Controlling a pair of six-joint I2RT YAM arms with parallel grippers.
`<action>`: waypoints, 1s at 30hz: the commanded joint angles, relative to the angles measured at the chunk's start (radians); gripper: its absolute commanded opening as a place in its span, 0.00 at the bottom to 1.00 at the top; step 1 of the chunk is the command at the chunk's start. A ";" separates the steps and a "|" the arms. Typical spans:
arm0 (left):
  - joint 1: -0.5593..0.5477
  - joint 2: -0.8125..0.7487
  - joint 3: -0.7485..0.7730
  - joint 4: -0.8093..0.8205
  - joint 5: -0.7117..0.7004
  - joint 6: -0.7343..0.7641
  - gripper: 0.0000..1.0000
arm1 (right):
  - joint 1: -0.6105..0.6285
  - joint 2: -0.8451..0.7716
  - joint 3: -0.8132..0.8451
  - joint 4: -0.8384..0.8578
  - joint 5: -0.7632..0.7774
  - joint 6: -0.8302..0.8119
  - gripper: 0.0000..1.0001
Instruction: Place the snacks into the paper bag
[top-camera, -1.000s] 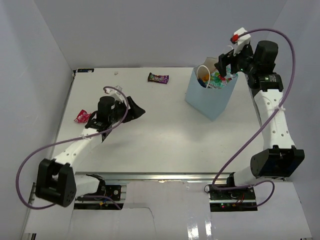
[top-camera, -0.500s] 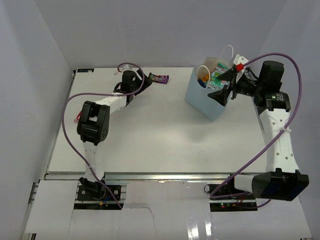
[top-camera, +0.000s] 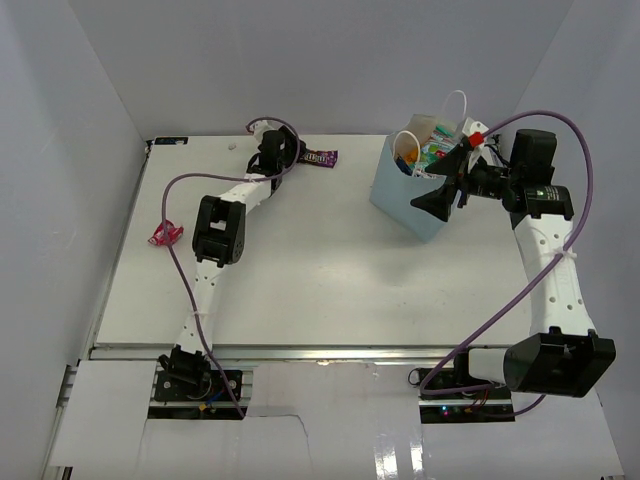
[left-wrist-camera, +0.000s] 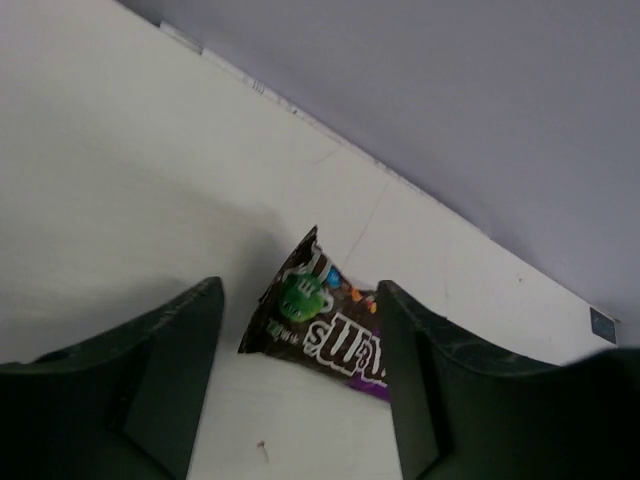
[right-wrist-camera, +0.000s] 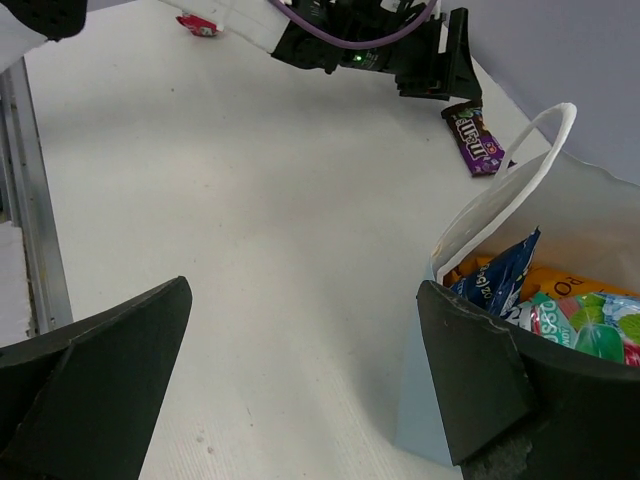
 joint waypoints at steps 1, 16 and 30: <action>0.021 0.049 0.117 0.013 0.079 0.062 0.68 | -0.003 0.013 0.042 0.011 -0.044 0.027 1.00; 0.029 0.157 0.209 -0.042 0.264 0.031 0.37 | -0.003 0.020 0.068 0.012 -0.032 0.041 1.00; 0.047 -0.271 -0.342 0.090 0.500 0.141 0.00 | 0.035 -0.006 0.085 -0.075 -0.102 -0.115 1.00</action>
